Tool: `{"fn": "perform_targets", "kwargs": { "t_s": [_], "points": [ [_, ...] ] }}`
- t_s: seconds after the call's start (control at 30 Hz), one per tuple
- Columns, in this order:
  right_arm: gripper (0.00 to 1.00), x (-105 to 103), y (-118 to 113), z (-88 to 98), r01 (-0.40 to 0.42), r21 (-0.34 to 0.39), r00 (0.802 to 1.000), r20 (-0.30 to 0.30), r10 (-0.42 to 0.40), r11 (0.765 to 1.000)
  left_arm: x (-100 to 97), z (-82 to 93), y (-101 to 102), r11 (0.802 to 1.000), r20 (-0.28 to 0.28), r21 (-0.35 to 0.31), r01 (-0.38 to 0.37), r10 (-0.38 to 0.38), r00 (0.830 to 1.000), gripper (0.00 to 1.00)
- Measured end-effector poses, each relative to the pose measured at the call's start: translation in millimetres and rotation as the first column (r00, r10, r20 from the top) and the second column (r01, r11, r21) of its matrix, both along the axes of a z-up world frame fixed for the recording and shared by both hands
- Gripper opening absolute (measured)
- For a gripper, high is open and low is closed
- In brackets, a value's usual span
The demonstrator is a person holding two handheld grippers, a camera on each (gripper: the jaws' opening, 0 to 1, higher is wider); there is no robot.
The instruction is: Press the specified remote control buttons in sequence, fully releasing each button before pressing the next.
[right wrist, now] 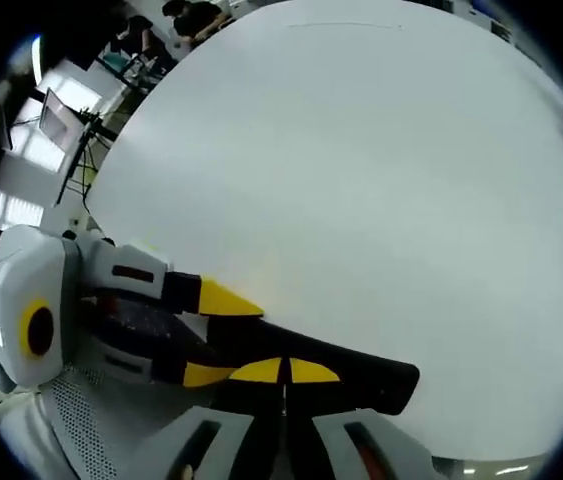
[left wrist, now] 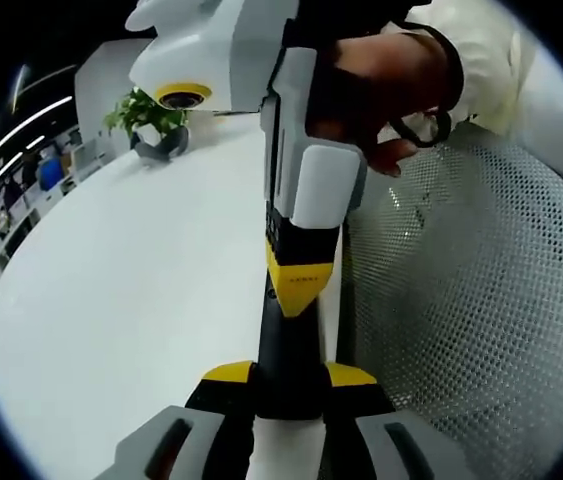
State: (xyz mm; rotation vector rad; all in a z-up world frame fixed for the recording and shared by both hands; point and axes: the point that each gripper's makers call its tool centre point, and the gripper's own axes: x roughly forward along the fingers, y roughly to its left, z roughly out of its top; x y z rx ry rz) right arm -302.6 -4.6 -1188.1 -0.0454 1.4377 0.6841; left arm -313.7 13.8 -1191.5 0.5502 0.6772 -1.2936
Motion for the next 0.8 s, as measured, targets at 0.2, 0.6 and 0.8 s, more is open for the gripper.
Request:
{"fn": "perform_targets", "kwargs": {
  "t_s": [0.2, 0.6, 0.8],
  "points": [
    [0.00, 1.1, -0.1, -0.7, 0.007, -0.007, 1.000, -0.008, -0.007, 1.000, 0.7, 0.1, -0.2, 1.000, 0.001, -0.001, -0.002, 0.002, 1.000, 0.24],
    [0.00, 1.6, 0.3, -0.8, -0.006, -0.016, 1.000, 0.013, 0.006, 1.000, 1.4, -0.2, -0.4, 1.000, -0.002, -0.006, -0.002, 0.002, 1.000, 0.24],
    [0.00, 0.4, 1.9, -0.1, -0.038, -0.036, 0.999, 0.033, 0.040, 0.999, 1.4, -0.1, -0.4, 1.000, -0.002, -0.007, -0.003, 0.003, 1.000, 0.24]
  ]
}}
